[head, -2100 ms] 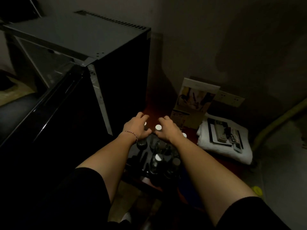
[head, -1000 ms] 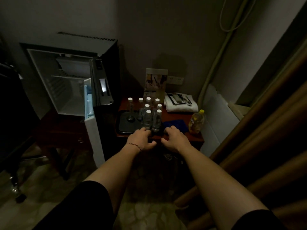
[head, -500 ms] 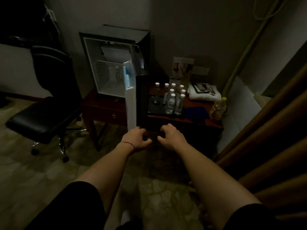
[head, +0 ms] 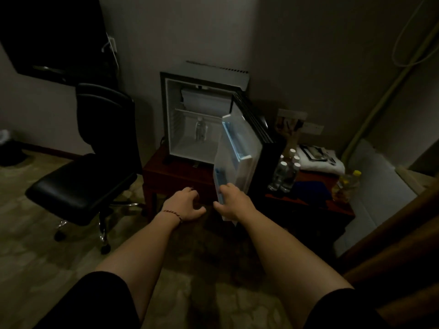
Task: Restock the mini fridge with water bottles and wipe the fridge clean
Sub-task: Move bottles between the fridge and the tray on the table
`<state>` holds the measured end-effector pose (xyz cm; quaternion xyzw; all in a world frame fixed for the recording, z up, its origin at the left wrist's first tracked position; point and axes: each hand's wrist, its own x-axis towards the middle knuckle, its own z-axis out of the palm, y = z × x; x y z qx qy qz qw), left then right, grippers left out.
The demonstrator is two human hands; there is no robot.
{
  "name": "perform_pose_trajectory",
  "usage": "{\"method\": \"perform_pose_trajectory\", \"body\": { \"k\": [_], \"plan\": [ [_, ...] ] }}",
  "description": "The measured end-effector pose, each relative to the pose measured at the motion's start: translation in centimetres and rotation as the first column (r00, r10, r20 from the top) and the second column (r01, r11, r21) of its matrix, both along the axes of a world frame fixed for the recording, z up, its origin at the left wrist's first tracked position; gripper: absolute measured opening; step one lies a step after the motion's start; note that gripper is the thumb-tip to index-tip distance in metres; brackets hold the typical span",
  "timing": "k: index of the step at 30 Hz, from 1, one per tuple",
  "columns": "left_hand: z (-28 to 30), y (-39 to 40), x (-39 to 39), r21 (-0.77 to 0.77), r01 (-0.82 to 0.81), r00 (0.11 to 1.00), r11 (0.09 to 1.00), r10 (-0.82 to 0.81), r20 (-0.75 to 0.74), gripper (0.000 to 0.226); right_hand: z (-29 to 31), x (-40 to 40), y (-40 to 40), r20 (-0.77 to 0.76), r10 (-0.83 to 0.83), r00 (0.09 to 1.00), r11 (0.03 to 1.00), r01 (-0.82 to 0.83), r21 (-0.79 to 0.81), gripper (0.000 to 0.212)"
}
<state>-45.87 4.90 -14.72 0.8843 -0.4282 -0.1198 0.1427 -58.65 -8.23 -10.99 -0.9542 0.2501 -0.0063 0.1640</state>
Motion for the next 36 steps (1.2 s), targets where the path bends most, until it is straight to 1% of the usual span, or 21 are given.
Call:
{"method": "perform_pose_trajectory", "body": {
  "k": [6,12,15,20,26,30,33,36],
  "plan": [
    [0.5,1.5,9.6,0.006,-0.021,1.0,1.0,0.021,0.018,0.055,0.2,8.9,1.4,0.019,0.003,1.0,0.999,-0.004,0.047,0.038],
    [-0.3,-0.6,16.8,0.029,0.011,1.0,1.0,-0.011,-0.003,0.057,-0.4,15.8,-0.3,0.006,-0.014,1.0,0.999,0.013,0.041,0.038],
    [-0.6,-2.3,20.2,0.026,0.032,0.999,0.999,-0.032,-0.015,0.06,-1.1,19.2,-2.0,-0.023,-0.016,1.0,1.0,0.017,0.013,0.041],
    [-0.5,-6.2,26.6,0.028,0.026,1.0,0.999,-0.026,0.003,0.061,-1.9,25.9,-6.5,-0.032,-0.035,0.999,0.999,0.035,-0.006,0.039],
    [-0.3,-11.5,33.8,0.029,0.046,0.999,0.999,-0.046,0.005,0.061,-1.9,32.9,-12.2,-0.04,-0.071,0.997,0.997,0.071,0.001,0.047],
    [-1.1,-14.3,37.2,0.056,0.106,0.994,0.993,-0.105,-0.022,0.063,-2.2,36.4,-14.8,-0.069,-0.134,0.989,0.991,0.136,0.018,0.045],
    [-2.2,-16.4,39.8,0.07,0.146,0.989,0.987,-0.143,-0.037,0.064,-3.0,38.7,-16.3,-0.105,-0.167,0.98,0.985,0.17,0.011,0.048],
    [-2.9,-18.7,42.8,0.1,0.214,0.977,0.972,-0.212,-0.027,0.066,-3.8,41.1,-18.0,-0.11,-0.219,0.969,0.975,0.22,-0.003,0.05]
  ]
}}
